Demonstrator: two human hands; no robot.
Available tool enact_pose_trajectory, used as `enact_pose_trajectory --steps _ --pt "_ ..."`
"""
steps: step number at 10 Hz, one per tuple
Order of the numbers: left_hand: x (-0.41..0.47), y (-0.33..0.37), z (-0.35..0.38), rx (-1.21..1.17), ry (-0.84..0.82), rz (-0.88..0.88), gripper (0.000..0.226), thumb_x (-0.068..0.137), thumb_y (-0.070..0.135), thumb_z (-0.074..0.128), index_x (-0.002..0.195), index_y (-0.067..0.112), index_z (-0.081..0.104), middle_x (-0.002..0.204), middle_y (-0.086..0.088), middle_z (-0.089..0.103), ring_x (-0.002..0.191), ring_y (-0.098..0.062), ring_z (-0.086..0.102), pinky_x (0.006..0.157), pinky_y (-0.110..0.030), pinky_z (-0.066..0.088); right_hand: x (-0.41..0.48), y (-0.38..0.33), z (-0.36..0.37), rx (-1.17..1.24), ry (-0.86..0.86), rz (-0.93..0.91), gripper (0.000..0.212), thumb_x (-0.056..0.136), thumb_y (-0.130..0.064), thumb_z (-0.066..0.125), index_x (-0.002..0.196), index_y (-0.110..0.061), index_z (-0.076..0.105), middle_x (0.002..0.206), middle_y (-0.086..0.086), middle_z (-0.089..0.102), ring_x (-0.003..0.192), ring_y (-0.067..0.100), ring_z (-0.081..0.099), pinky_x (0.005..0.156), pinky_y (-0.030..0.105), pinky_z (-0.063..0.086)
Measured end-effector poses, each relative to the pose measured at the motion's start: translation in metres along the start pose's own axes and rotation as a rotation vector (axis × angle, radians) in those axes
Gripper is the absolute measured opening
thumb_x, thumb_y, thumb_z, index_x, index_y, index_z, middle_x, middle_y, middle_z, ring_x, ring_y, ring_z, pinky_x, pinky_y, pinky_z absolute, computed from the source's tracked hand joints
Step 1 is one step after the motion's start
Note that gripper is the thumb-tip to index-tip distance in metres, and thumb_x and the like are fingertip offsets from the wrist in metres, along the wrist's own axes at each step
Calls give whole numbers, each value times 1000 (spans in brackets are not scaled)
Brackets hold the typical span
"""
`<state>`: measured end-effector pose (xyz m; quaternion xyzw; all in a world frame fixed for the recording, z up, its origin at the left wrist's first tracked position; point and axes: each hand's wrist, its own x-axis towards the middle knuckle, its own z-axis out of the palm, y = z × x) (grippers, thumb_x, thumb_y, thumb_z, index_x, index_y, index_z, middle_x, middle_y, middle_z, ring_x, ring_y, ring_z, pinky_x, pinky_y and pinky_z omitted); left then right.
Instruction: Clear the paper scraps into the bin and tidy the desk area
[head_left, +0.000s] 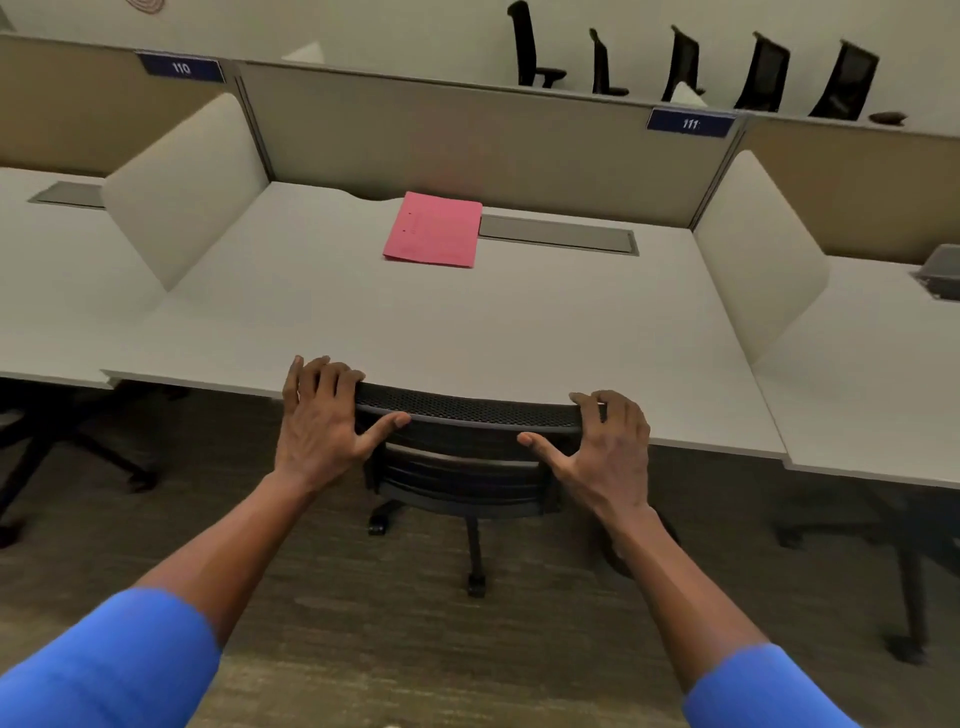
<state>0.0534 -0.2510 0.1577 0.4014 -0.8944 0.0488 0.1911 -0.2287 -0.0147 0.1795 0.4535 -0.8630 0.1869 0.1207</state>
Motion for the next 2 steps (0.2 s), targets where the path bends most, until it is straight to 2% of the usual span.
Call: enact_pose_trajectory --steps 2 --pt "11 5 -28 -8 -21 49 99 81 100 39 134 17 54 145 -8 48 154 -34 36 134 -55 12 15 -8 -25 3 -13 2 103 76 -102 35 138 -23 55 140 10 50 136 31 46 114 54 41"
